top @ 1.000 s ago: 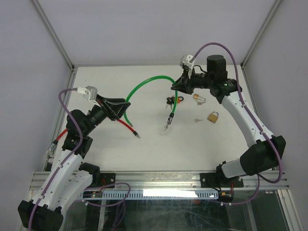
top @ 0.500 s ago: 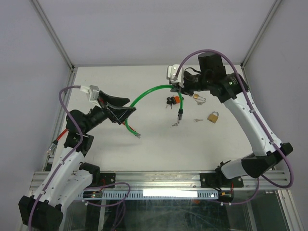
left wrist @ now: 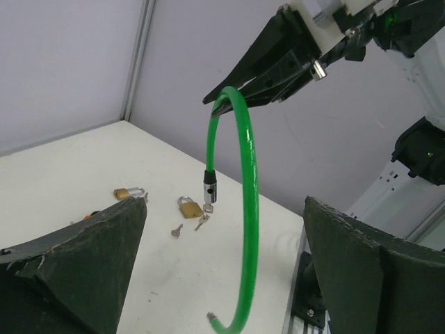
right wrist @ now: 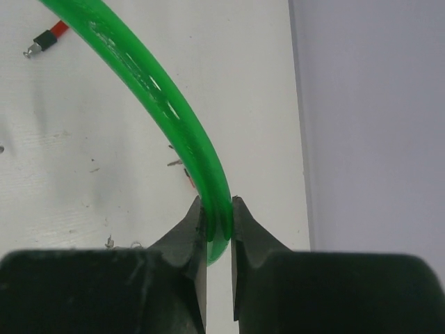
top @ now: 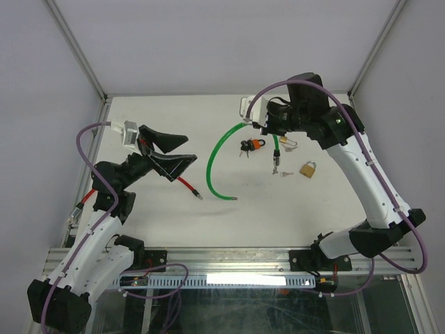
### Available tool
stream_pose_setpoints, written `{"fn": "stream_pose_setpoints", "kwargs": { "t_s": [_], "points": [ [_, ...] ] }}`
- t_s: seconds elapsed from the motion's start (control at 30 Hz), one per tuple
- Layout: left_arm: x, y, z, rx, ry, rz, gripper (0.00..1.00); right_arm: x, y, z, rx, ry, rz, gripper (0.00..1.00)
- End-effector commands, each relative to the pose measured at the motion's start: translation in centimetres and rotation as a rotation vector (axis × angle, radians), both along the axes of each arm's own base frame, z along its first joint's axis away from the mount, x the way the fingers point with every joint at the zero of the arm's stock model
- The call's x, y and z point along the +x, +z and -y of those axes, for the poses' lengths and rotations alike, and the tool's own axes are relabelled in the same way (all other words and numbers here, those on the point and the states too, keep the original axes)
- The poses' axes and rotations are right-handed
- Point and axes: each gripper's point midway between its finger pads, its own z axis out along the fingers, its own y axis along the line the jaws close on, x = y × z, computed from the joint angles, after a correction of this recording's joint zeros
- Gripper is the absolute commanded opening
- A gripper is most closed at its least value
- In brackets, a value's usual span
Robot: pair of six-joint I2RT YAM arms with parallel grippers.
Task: Lock with the key
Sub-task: Pick up the lock from the center of the board.
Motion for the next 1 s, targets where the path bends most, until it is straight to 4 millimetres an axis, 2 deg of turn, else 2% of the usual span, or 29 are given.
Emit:
{"fn": "stream_pose_setpoints", "kwargs": {
  "t_s": [0.0,0.13,0.3,0.37,0.53,0.63,0.8,0.97],
  "points": [
    [-0.7,2.7,-0.3,-0.088,-0.001,0.051,0.99,-0.3,4.7,0.4,0.024,0.035,0.187,0.0],
    [0.0,2.9,0.4,-0.149,-0.07,-0.05,0.99,-0.6,5.2,0.4,-0.049,0.105,0.252,0.0],
    [1.5,3.1,1.8,-0.106,-0.13,-0.094,0.95,-0.5,4.2,0.8,-0.18,0.196,0.31,0.0],
    [2.2,3.5,2.3,-0.092,-0.145,-0.106,0.91,-0.6,3.8,0.6,-0.208,0.221,0.319,0.0],
    [3.1,3.3,5.4,-0.028,-0.242,-0.195,0.83,-0.7,2.6,0.1,-0.27,0.265,0.323,0.0],
    [3.5,2.4,7.3,0.019,-0.284,-0.248,0.79,-0.7,1.9,-0.2,-0.305,0.282,0.327,0.0],
    [3.4,1.3,9.3,0.066,-0.34,-0.286,0.7,-0.9,1.3,-0.8,-0.323,0.298,0.323,0.0],
    [2.5,0.8,11.2,0.091,-0.419,-0.3,0.66,-1.2,1.0,-1.2,-0.317,0.313,0.312,0.0]
  ]
}}
